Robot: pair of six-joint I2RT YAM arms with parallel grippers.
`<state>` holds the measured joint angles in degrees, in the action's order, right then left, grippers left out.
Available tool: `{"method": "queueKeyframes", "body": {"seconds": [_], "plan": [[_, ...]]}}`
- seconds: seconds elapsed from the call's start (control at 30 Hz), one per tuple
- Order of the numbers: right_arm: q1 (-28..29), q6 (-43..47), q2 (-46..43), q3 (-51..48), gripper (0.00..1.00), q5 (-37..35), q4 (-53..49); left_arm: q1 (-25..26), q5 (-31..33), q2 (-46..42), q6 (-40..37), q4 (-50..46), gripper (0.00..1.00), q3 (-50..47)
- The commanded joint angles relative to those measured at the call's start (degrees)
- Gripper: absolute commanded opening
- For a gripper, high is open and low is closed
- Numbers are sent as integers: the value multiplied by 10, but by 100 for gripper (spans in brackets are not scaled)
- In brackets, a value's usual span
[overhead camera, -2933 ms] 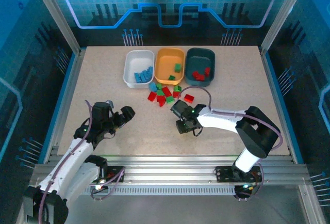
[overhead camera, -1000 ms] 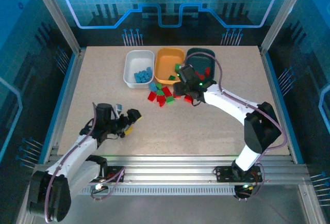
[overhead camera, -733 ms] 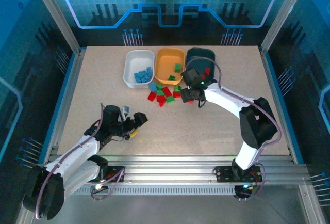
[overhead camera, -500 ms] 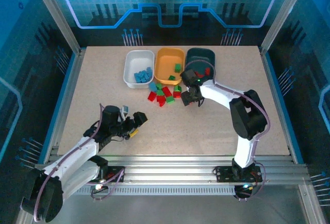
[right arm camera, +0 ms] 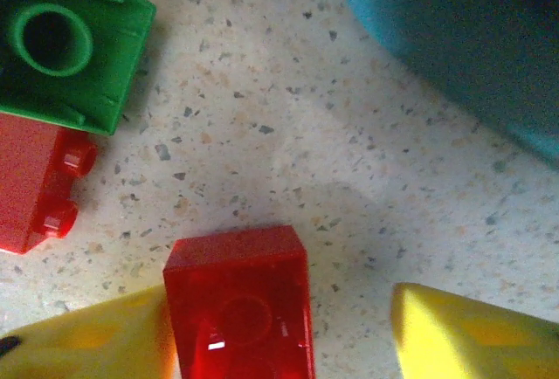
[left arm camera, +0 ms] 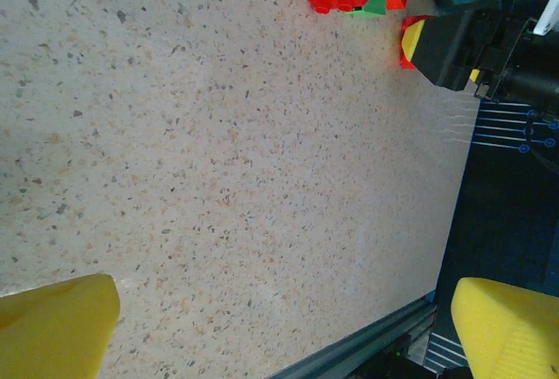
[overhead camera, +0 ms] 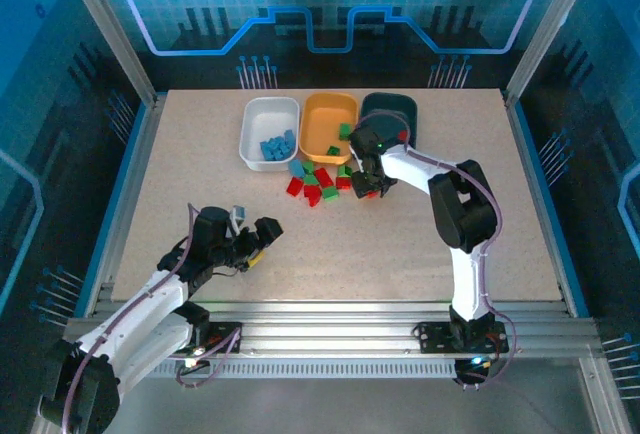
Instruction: Sort the legos into containers by color
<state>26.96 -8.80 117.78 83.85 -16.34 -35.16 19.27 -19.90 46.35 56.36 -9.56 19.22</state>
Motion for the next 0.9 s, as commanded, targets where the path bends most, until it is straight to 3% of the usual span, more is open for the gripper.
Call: {"method": "queueKeyframes", "body": {"seconds": [0.0,0.07,0.17,0.33,0.43,0.57,0.87], "plan": [[-10,-6,1,-4,50,44,-2,5,10,11,3,-12,99,17],[-10,-16,-15,-20,38,59,9,5,9,20,2,-9,99,22],[-8,-36,-58,-52,30,67,25,5,9,32,0,-1,99,26],[0,-56,-179,-96,29,52,46,10,11,59,-15,-1,99,42],[-27,-66,-213,-81,29,13,46,47,39,80,-49,-41,99,91],[-109,-89,-152,-5,29,34,29,122,156,124,-119,-132,99,182],[-166,-91,27,226,39,89,-44,125,257,303,-237,-188,86,354]]}}
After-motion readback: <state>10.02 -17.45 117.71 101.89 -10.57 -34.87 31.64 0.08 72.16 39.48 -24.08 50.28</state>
